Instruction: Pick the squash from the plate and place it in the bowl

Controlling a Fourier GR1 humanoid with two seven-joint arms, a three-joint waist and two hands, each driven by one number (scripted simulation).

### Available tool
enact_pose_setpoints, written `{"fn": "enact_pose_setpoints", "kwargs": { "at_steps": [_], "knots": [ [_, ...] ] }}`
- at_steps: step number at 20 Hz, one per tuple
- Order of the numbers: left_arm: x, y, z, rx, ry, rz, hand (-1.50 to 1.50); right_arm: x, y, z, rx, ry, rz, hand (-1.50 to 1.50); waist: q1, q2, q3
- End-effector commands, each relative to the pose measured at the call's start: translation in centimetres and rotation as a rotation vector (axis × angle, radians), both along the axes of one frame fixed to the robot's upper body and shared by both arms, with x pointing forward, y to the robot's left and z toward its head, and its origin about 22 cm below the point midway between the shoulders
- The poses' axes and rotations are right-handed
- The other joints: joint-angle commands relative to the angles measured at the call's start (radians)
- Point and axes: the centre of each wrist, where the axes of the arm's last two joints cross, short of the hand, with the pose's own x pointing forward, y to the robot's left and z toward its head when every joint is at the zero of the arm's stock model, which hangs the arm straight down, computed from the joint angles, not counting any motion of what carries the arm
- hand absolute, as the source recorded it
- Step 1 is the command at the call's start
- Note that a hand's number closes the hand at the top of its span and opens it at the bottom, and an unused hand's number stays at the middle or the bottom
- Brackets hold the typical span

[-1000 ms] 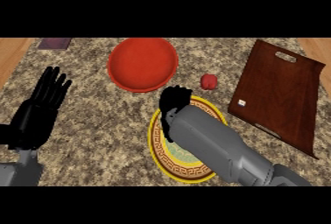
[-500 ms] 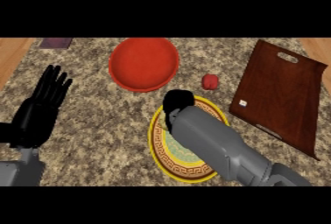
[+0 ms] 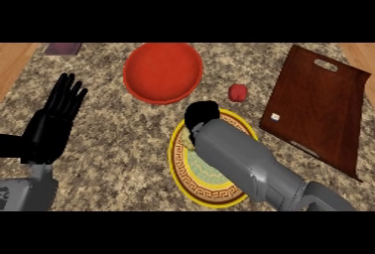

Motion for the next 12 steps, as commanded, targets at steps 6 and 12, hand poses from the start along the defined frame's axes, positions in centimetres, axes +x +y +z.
{"fn": "enact_pose_setpoints", "kwargs": {
  "at_steps": [6,12],
  "knots": [
    [0.2,-0.9,-0.1,0.012,-0.002,-0.039,0.00,-2.2,2.9,2.1,0.093,-0.062,0.133,1.50,0.045,0.010,0.000],
    [1.8,-2.2,1.3,0.010,-0.014,-0.075,0.00,-5.2,5.5,5.3,0.441,-0.216,0.312,1.50,0.088,0.018,0.000]
  ]
}}
